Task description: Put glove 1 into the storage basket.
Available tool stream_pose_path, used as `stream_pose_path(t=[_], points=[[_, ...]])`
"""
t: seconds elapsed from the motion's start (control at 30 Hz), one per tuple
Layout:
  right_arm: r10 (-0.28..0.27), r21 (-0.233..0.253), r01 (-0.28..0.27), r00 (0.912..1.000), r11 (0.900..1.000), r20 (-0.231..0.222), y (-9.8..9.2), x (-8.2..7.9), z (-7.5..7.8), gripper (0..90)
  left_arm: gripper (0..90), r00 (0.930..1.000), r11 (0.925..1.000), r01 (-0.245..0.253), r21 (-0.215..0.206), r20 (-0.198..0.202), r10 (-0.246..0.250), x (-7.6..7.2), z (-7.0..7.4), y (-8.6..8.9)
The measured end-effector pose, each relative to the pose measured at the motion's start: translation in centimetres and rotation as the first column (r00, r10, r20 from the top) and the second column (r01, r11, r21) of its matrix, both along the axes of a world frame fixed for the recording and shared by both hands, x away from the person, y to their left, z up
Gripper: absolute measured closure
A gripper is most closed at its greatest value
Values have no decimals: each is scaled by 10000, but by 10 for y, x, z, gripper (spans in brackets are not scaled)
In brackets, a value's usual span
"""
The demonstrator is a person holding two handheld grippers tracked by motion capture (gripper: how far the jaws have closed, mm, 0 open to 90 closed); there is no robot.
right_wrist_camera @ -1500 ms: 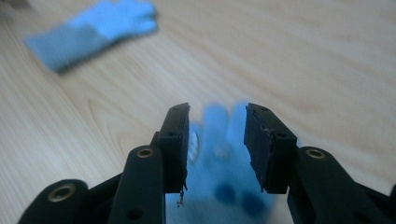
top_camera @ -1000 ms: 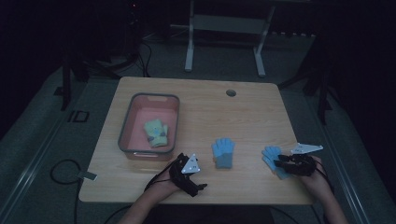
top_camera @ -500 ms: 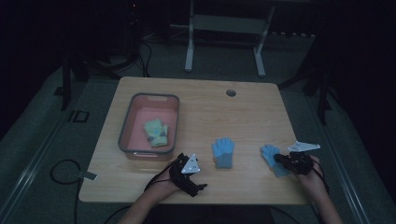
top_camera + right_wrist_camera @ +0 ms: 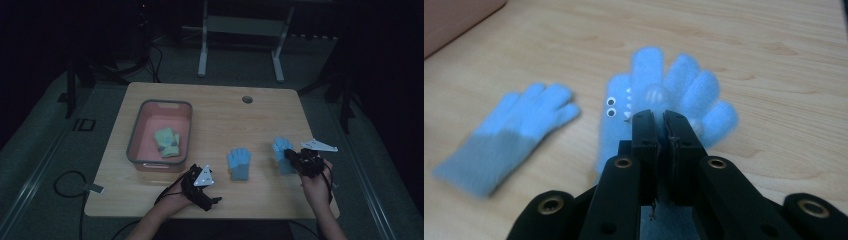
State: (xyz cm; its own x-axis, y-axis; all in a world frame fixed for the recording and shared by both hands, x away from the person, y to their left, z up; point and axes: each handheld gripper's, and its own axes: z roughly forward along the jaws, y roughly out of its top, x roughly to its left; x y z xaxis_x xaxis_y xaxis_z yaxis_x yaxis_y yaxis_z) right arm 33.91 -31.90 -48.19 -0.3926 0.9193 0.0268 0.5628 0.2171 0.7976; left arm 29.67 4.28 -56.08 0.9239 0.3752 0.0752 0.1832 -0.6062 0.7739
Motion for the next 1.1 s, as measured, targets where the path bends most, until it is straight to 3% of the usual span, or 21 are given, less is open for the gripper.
stream_pose_path(t=[0.13,0.4,0.63,0.83,0.9,0.93,1.1], points=[[-373,80,374,9992,9993,-137,10,-1,-6,845,20,10000,10000,-78,-42,-46,78,1,0,0],[-1147,510,1211,9869,9913,-1137,24,0,-30,844,20,9999,9999,-129,4,-78,129,1,0,0],[-1503,64,1525,9795,9883,-1339,33,7,-52,831,20,9999,9999,-124,4,-72,124,1,0,0],[-1535,-157,1528,9778,9881,-1423,31,13,-67,787,20,9999,9999,-116,88,-63,117,1,0,-1],[-1535,-157,1528,9778,9881,-1423,31,13,-67,787,20,9999,9999,-112,100,-74,112,1,-1,-1],[-1371,-329,1338,9810,9905,-1372,33,14,-66,734,20,9998,9999,-119,68,-128,120,1,-1,-1],[-1098,-403,1053,9848,9936,-1344,31,15,-59,668,20,9999,9999,-113,54,-77,113,1,0,-1]])
